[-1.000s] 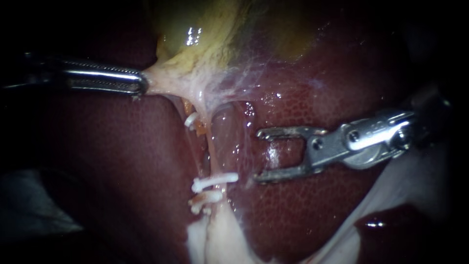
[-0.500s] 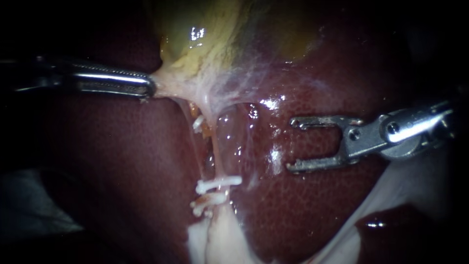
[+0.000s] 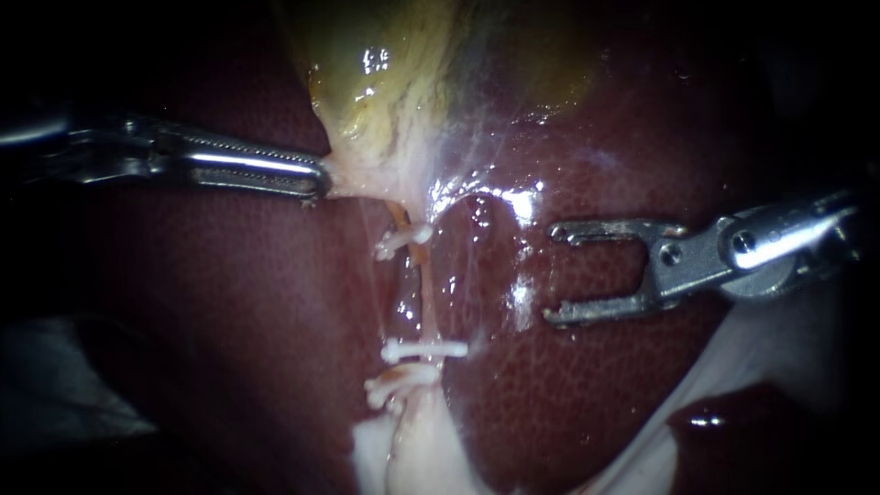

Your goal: Going back first clip right tube

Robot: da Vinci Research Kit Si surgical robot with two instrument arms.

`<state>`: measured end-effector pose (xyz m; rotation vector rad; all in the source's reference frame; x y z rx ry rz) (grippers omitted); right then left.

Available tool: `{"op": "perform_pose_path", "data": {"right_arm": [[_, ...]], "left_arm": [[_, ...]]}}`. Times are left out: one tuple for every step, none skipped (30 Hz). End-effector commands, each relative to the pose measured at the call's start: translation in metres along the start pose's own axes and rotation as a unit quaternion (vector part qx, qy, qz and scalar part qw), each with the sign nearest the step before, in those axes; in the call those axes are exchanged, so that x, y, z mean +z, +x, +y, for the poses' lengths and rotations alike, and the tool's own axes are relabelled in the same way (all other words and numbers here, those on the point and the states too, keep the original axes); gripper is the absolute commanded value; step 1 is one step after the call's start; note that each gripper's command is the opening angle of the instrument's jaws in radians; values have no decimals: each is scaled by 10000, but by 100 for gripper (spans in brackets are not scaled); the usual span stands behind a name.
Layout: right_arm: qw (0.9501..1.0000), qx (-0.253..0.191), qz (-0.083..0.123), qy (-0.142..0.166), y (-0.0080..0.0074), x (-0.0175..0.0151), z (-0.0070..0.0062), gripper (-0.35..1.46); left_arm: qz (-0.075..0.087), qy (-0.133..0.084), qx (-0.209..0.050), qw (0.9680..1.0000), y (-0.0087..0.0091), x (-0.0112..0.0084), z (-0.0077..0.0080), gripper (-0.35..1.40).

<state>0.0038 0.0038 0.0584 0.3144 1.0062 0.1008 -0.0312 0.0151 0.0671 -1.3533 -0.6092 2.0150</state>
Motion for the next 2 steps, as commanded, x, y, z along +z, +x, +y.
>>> {"op": "perform_pose_path", "data": {"right_arm": [[10000,0,4,14,1,0,0,50],[10000,-1,8,29,1,0,-1,50]], "left_arm": [[-4,-6,-6,10000,0,-1,0,-35],[-4,-8,-6,10000,0,-1,0,-35]]}}
